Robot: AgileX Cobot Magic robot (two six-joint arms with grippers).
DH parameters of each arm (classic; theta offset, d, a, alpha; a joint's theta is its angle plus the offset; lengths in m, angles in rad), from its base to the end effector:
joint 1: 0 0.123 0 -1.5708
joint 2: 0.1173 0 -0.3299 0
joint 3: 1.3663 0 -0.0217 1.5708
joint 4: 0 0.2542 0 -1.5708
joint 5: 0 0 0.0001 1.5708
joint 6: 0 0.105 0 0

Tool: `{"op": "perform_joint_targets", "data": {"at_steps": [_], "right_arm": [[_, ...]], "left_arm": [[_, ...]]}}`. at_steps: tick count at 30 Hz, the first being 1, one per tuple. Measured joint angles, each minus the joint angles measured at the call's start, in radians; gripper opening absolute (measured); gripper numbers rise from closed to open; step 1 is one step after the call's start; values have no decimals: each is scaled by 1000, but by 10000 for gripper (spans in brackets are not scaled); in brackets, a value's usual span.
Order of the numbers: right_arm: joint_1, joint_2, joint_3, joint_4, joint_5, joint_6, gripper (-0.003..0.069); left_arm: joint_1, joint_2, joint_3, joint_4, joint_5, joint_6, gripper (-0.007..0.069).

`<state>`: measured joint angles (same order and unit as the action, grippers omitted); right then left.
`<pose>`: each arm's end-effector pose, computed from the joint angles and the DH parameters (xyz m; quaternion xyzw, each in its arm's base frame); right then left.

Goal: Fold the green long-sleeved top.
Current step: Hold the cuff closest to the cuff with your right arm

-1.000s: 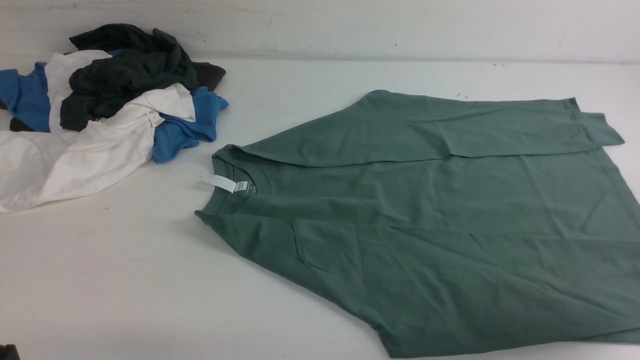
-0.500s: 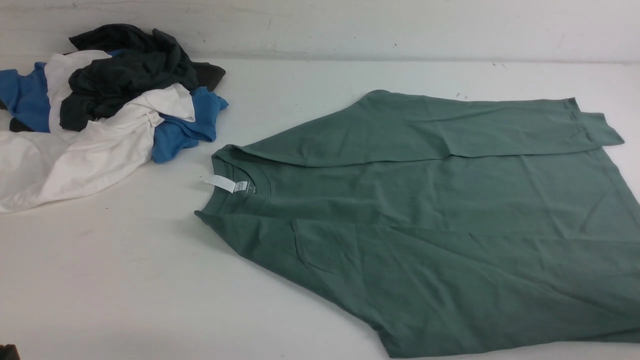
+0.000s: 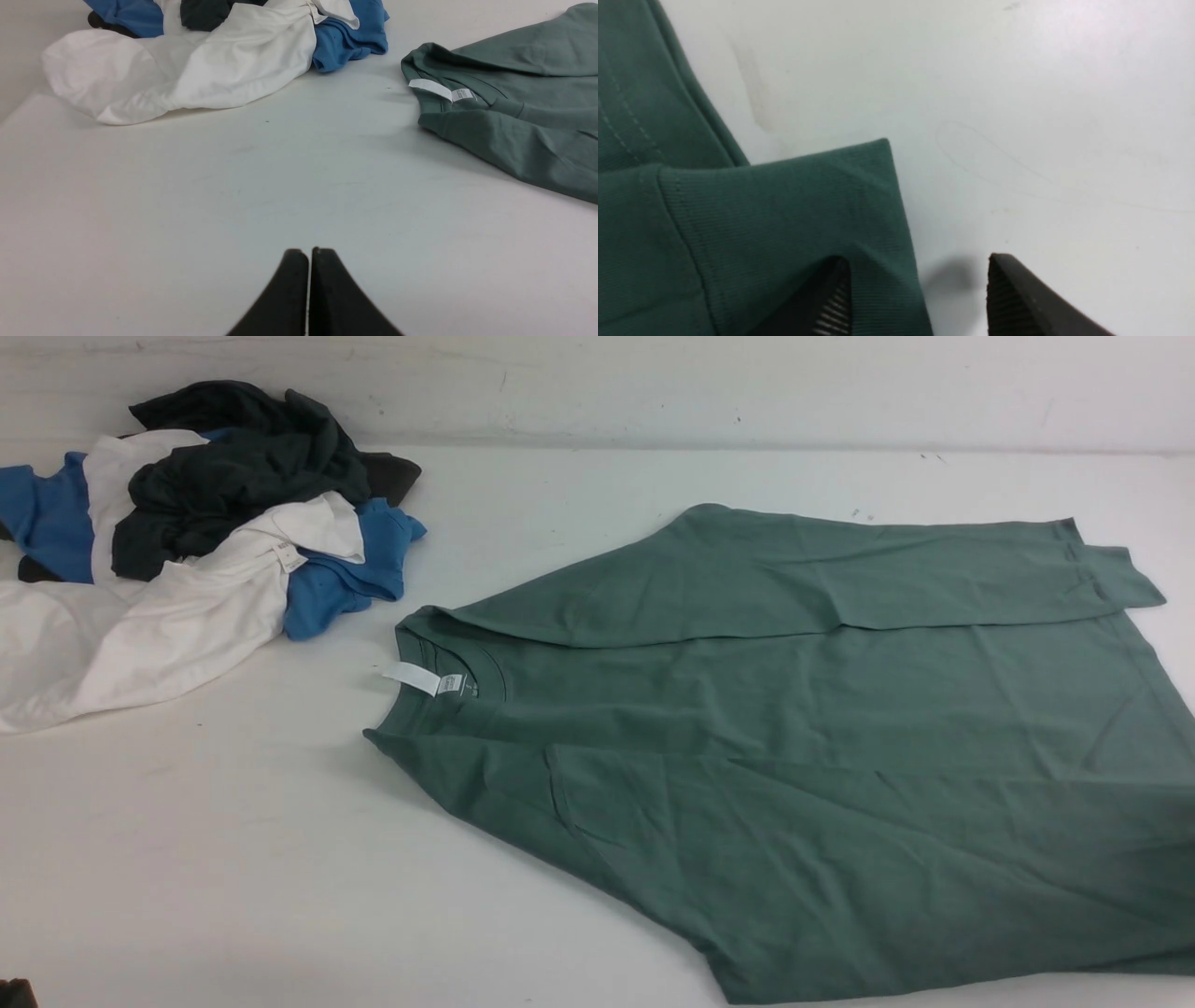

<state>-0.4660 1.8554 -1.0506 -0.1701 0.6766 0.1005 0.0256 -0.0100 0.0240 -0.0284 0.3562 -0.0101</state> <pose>0.3111 -0.1689 0.1731 0.2185 0.9701 -0.0738 0.0757 0.0247 -0.0004 0.1692 -0.0219 0.7994 -0.0073 0.6003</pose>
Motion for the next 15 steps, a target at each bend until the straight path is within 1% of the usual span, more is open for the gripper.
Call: {"op": "perform_joint_targets", "data": {"at_steps": [1,3,5,6,7,8,10,11,15], "right_arm": [[0,2,-2,0,-2,0,374],[0,6,-4,4,-2,-1,335],[0,6,-5,22,-2,-9,260],[0,7,-5,26,-2,-10,251],[0,8,-5,49,-5,-27,178],[0,8,-5,51,-5,-30,144],[0,8,-7,82,-5,-55,36],[0,7,-7,90,-5,-62,13],[0,-19,-15,93,9,-66,-4]], "left_arm": [[0,0,0,0,0,0,-4],[0,0,0,0,0,0,-4],[0,0,0,0,0,0,-4],[0,0,0,0,0,0,-4],[0,0,0,0,0,0,-4],[0,0,0,0,0,0,-4],[0,0,0,0,0,0,-4],[0,0,0,0,0,0,-4],[0,0,0,0,0,0,-4]]}}
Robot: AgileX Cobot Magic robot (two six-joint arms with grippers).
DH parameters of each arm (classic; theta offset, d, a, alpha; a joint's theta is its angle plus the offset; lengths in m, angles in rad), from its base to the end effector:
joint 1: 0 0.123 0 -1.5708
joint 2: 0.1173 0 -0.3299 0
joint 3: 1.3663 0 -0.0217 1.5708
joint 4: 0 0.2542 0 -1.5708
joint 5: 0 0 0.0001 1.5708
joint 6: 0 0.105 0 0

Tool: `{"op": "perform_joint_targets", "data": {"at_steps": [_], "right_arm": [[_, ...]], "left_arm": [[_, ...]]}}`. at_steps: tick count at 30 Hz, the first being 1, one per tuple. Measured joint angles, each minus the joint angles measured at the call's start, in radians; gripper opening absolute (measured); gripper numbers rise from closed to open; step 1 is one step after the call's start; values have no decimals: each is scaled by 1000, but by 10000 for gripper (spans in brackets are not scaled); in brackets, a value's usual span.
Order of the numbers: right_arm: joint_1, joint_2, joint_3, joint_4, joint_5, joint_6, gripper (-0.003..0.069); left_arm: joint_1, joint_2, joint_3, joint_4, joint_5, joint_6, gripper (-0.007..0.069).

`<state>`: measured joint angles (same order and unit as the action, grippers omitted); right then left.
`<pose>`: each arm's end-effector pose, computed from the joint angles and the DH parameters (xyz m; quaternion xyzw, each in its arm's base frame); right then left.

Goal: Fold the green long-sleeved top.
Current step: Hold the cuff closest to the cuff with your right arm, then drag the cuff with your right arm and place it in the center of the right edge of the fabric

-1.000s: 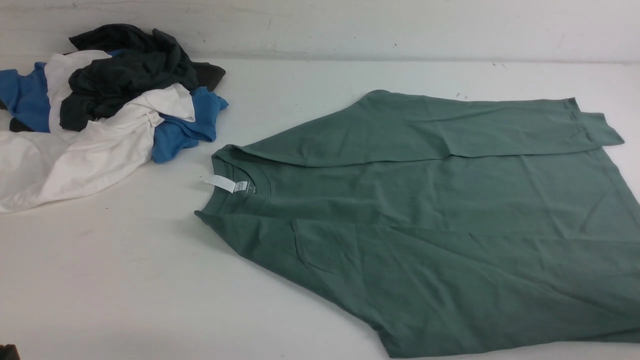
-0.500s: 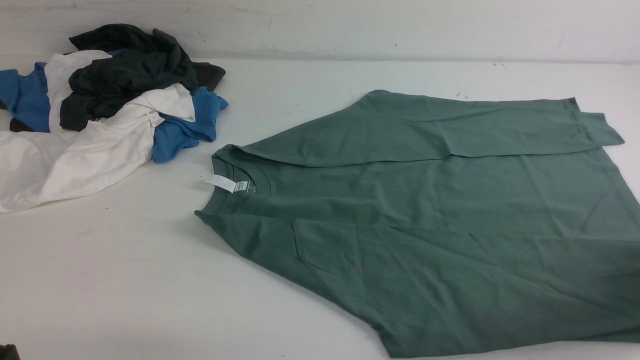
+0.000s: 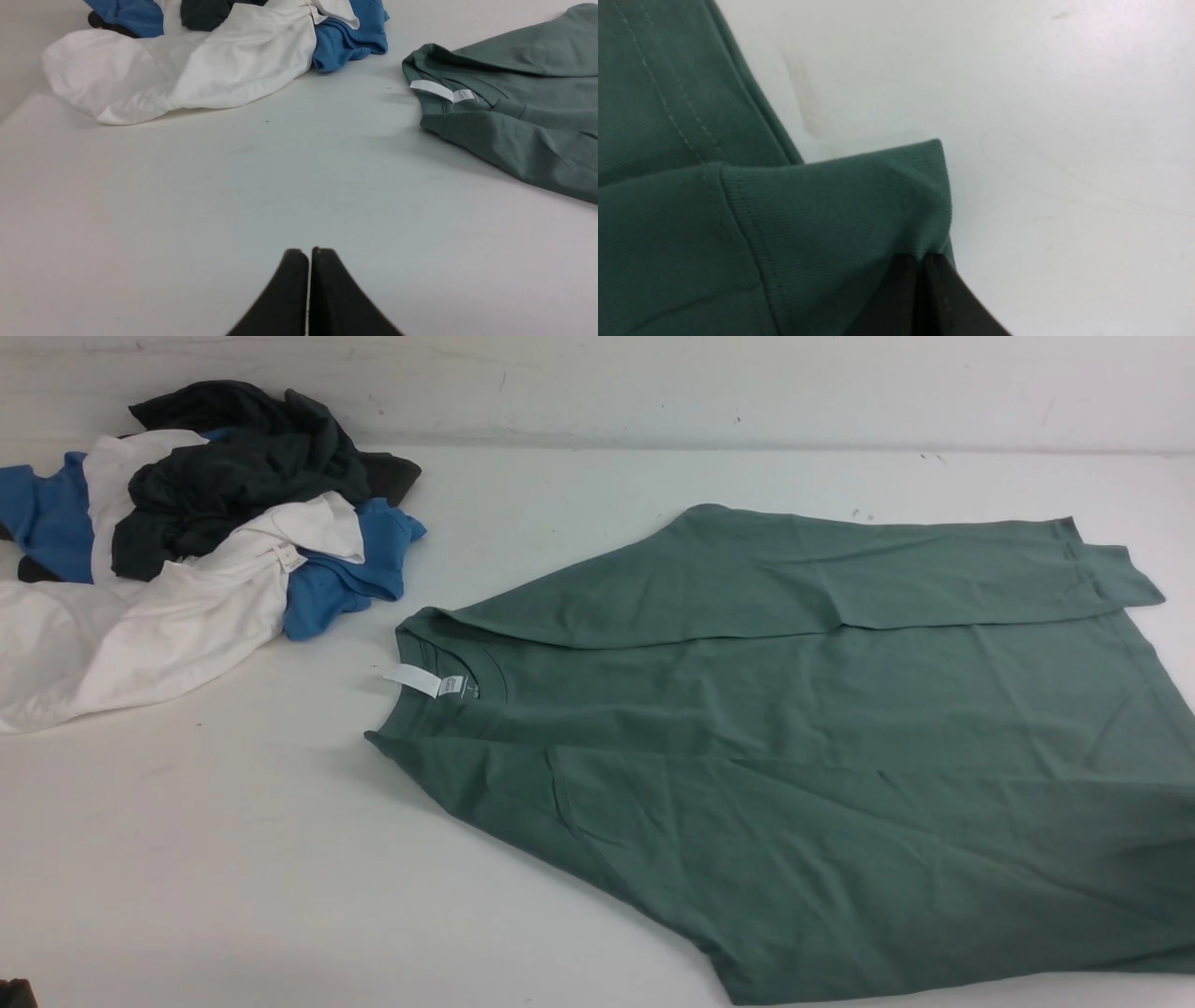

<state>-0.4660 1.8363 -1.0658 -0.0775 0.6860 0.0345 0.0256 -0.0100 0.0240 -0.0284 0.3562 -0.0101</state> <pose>0.3149 -0.1642 0.1826 0.2197 0.9700 -0.0483 0.0923 0.0247 -0.0004 0.1692 -0.0219 0.7994 -0.0073 0.6003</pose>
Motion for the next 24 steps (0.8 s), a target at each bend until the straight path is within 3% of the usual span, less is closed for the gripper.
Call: {"op": "perform_joint_targets", "data": {"at_steps": [6,13,18,24], "right_arm": [[3,-125,-86,-2,47,-9,-5],[142,-255,-281,-17,48,-102,-5],[276,-227,-404,-15,-17,-108,-5],[328,-61,-508,-16,-112,-54,-5]], "left_arm": [[0,0,0,0,0,0,-4],[0,0,0,0,0,0,-4],[0,0,0,0,0,0,-4],[0,0,0,0,0,0,-4]]}}
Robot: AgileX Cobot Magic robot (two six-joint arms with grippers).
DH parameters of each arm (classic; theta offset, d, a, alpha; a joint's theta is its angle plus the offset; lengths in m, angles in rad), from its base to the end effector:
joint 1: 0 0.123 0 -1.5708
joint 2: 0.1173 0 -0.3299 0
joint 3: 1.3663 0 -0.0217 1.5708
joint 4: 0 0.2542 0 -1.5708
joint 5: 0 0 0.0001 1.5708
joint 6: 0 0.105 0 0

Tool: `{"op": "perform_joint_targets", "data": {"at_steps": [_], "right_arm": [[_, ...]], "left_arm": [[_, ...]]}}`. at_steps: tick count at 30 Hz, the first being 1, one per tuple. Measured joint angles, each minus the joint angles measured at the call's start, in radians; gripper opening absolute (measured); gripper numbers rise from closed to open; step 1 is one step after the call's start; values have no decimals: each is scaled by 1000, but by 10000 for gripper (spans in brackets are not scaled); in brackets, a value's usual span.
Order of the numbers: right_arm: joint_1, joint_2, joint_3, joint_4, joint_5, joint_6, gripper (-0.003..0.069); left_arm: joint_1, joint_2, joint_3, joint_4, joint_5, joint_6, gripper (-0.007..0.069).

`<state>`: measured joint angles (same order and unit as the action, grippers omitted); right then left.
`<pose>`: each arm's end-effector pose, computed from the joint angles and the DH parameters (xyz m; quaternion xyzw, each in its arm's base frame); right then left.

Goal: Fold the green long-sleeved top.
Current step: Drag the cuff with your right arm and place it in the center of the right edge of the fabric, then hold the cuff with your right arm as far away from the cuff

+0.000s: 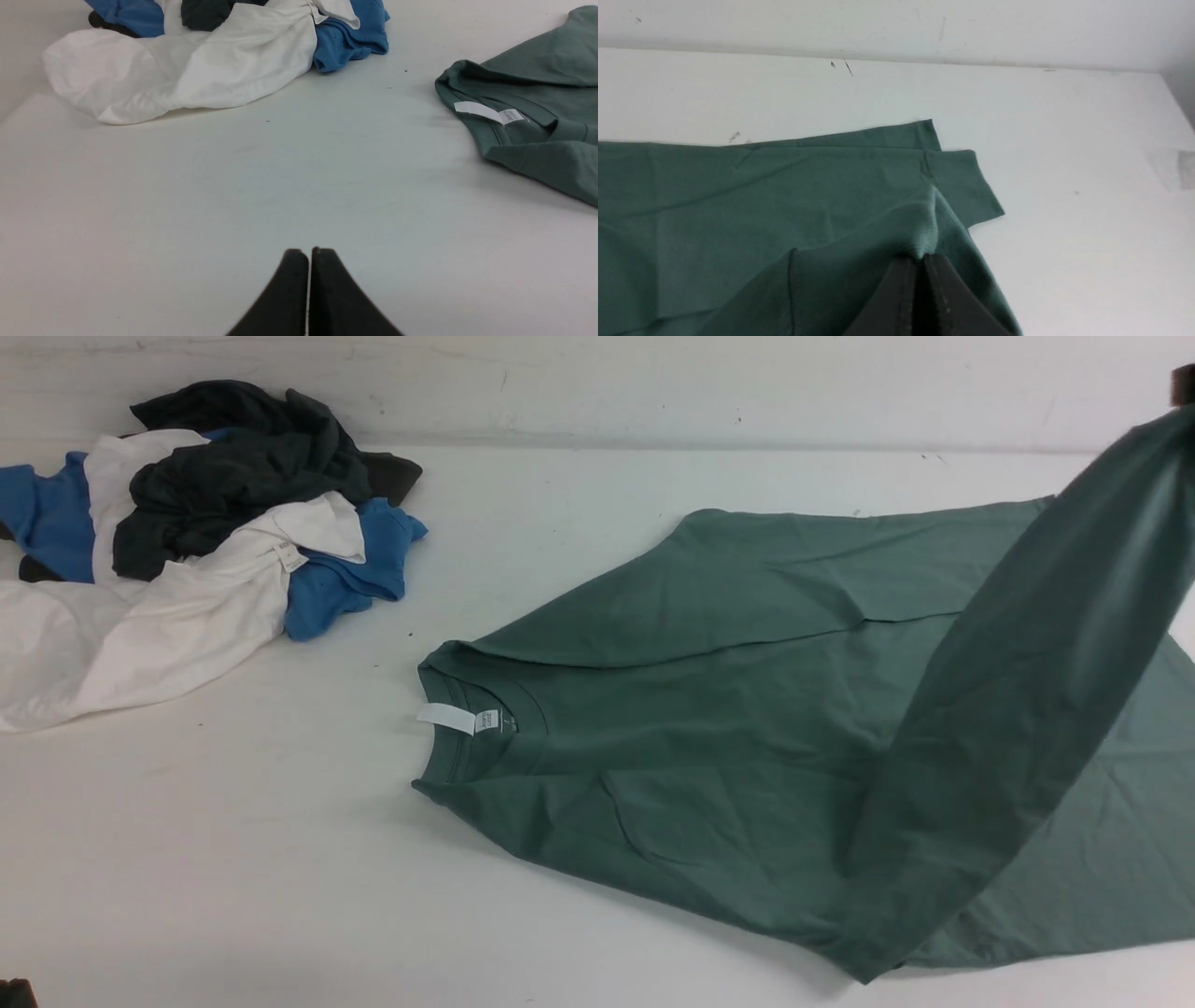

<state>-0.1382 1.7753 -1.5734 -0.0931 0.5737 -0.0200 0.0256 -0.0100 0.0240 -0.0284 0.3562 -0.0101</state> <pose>0.4355 -0.0659 0.3619 0.0288 0.9031 -0.0731 0.4221 0.0247 -0.0004 0.1692 -0.0219 0.7994 -0.0073 0.6003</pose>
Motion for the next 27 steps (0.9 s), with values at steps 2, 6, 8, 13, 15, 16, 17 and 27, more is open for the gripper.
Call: {"op": "perform_joint_targets", "data": {"at_steps": [2,6,8,13,15,16,17,27], "right_arm": [[-5,92,-24,-6,-22,38,-2],[-17,217,-68,-6,-40,75,18],[-27,325,-120,-6,-40,106,76],[-46,462,-263,-6,37,183,204],[-63,517,-347,-6,64,226,258],[-72,540,-396,-6,64,239,279],[-79,559,-430,-6,64,248,290],[-170,843,-813,53,46,282,311]], "left_arm": [[0,0,0,0,0,0,-4],[0,0,0,0,0,0,-4],[0,0,0,0,0,0,-4],[0,0,0,0,0,0,-4],[0,0,0,0,0,0,-4],[0,0,0,0,0,0,-4],[0,0,0,0,0,0,-4],[0,0,0,0,0,0,-4]]}}
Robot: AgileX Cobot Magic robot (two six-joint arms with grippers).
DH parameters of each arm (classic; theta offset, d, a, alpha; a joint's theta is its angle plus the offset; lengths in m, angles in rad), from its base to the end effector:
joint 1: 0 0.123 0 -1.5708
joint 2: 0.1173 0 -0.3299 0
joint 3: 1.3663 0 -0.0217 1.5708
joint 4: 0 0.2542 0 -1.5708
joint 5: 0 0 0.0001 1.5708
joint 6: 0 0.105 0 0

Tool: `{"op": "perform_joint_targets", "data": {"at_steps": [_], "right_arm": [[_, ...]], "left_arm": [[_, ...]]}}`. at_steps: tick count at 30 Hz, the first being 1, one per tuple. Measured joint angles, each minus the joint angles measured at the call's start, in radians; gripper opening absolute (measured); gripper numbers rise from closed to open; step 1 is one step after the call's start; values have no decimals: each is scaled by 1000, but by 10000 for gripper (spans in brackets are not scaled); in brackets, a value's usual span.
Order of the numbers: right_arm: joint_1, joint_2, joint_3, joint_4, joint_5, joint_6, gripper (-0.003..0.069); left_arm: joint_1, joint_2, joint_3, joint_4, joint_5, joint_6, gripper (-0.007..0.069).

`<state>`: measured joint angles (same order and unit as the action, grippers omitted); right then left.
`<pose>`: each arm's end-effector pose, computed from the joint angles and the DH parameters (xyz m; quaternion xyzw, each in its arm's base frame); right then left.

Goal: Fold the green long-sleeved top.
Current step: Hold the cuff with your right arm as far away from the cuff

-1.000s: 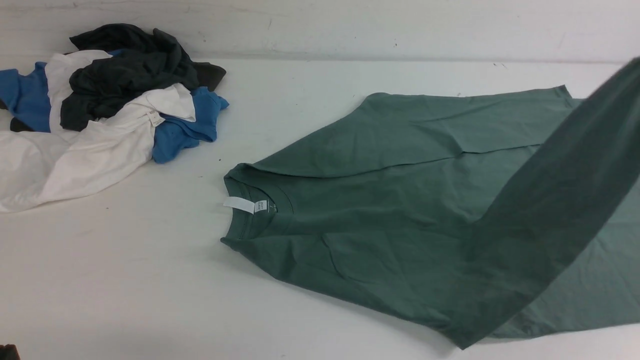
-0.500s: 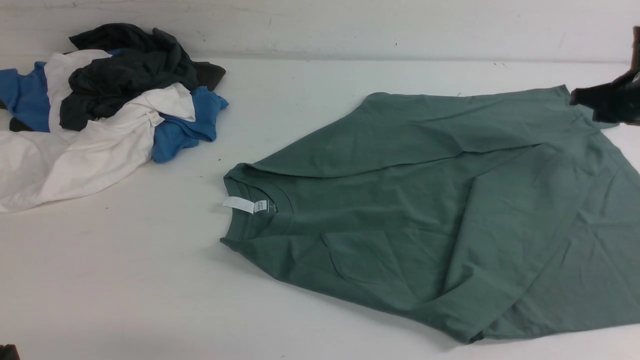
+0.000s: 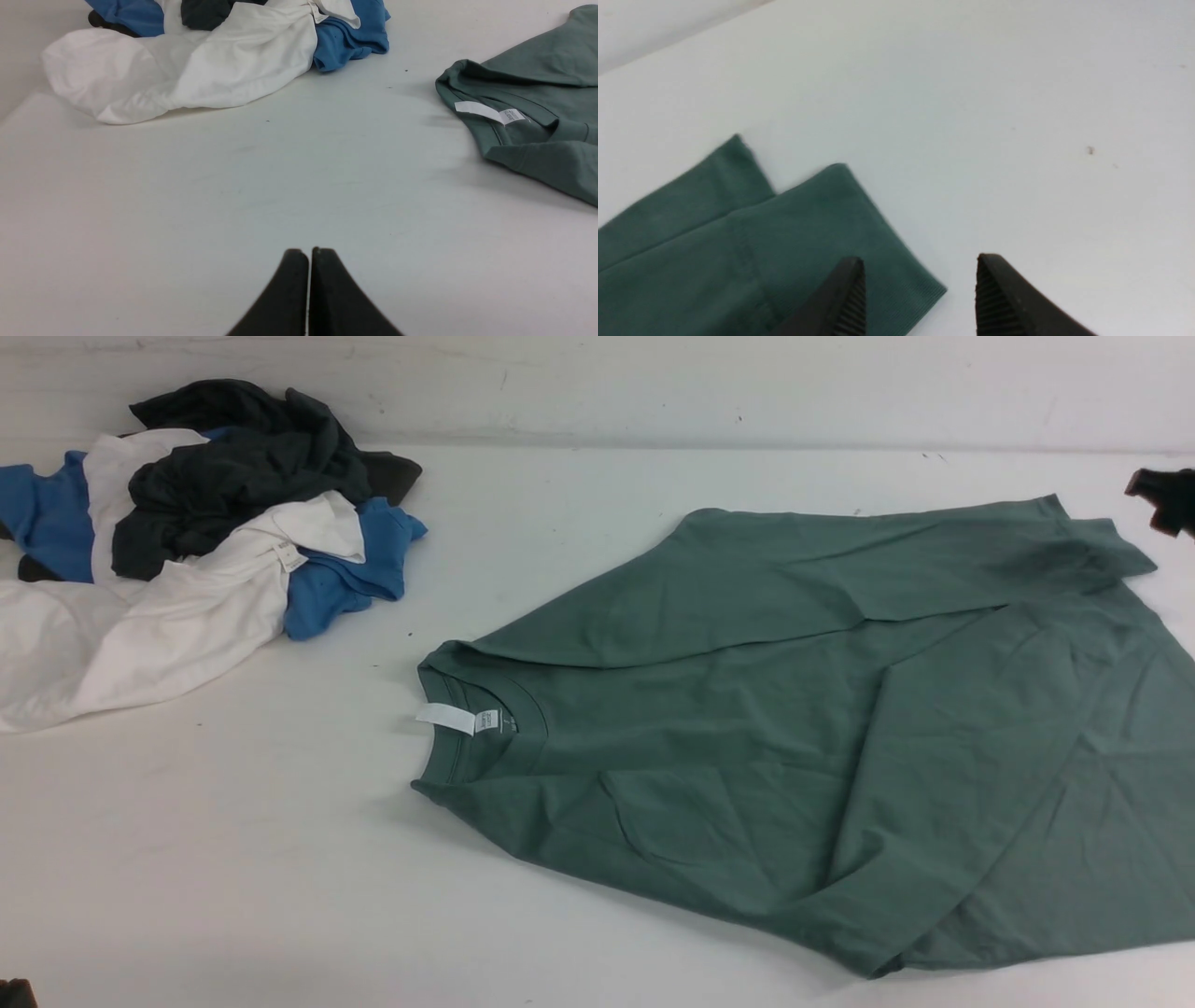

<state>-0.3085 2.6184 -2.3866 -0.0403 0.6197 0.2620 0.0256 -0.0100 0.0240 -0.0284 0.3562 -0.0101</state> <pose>0.6028 -0.1947 0.1654 0.2487 0.8854 -0.0263 0.3918 0.0247 -0.0004 0.1692 -0.0219 0.7994 -0.0073 0.6003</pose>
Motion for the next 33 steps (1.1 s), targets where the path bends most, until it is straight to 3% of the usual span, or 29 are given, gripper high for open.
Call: {"op": "perform_joint_targets", "data": {"at_steps": [10,18,23,27,28,33], "right_arm": [[-17,143,-122,50,-18,-38,311],[-16,151,-129,208,-33,-149,302],[2,151,-129,232,-9,-238,213],[19,146,-133,192,20,-262,96],[23,132,-133,156,52,-262,36],[30,81,-126,99,152,-262,13]], "left_arm": [[0,0,0,0,0,0,-4],[0,0,0,0,0,0,-4],[0,0,0,0,0,0,-4],[0,0,0,0,0,0,-4],[0,0,0,0,0,0,-4],[0,0,0,0,0,0,-4]]}}
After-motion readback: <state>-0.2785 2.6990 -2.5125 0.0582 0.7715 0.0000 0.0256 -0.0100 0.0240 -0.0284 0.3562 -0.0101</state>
